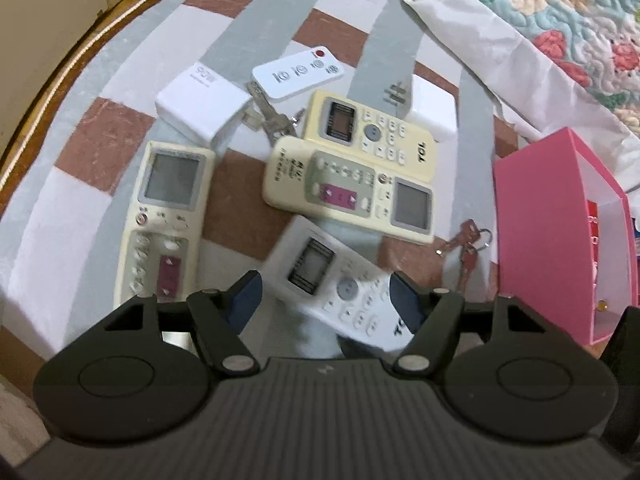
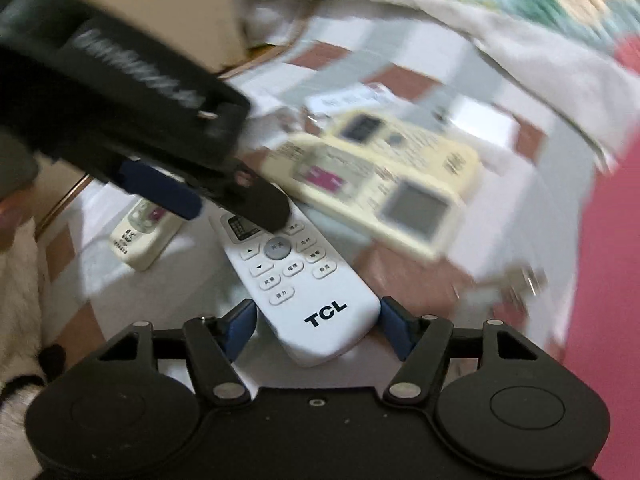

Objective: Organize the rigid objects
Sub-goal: 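Move the left gripper back to the white TCL remote and grasp it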

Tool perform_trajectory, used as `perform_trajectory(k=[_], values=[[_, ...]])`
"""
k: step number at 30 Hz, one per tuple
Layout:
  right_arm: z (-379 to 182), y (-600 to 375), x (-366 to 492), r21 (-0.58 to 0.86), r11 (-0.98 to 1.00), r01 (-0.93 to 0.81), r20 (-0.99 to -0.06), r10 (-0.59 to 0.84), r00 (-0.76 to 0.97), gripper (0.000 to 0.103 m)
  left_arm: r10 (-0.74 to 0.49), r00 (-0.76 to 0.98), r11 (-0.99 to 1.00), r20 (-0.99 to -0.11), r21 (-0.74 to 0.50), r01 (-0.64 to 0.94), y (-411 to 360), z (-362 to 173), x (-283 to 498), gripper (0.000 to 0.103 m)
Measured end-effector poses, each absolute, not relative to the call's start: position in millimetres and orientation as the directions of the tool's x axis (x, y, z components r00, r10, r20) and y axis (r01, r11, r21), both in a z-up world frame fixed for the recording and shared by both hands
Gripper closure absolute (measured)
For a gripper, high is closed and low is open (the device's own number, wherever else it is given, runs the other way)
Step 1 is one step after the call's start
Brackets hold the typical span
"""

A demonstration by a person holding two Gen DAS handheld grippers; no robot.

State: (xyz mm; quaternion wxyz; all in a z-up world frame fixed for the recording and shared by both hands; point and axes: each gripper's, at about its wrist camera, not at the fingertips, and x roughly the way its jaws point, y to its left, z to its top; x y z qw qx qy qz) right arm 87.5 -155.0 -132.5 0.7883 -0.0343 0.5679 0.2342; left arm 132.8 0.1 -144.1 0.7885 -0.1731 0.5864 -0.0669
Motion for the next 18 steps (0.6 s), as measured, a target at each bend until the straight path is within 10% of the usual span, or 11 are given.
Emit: perform_trajectory(k=[5, 9, 18], values=[[-126.7, -176.6, 78.8, 0.447, 0.836, -0.318, -0.865, 0.494, 0.083, 0.036, -0.356, 0.228, 0.905, -0.906, -0.395, -0.157, -2.2, -159.2, 126.6, 0.043], [-120.8, -169.7, 72.3, 0.354, 0.807, -0.472, -0.878, 0.461, 0.13, 0.035, -0.328, 0.218, 0.916, -0.919, -0.366, -0.164, -1.1, -162.2, 120.0, 0.056], [-132.4, -126.2, 69.9, 0.184, 0.766, -0.616, -0.906, 0.375, 0.195, 0.036, -0.35, 0.14, 0.896, -0.926, -0.375, -0.239, 2.4, -178.8, 113.4, 0.05]])
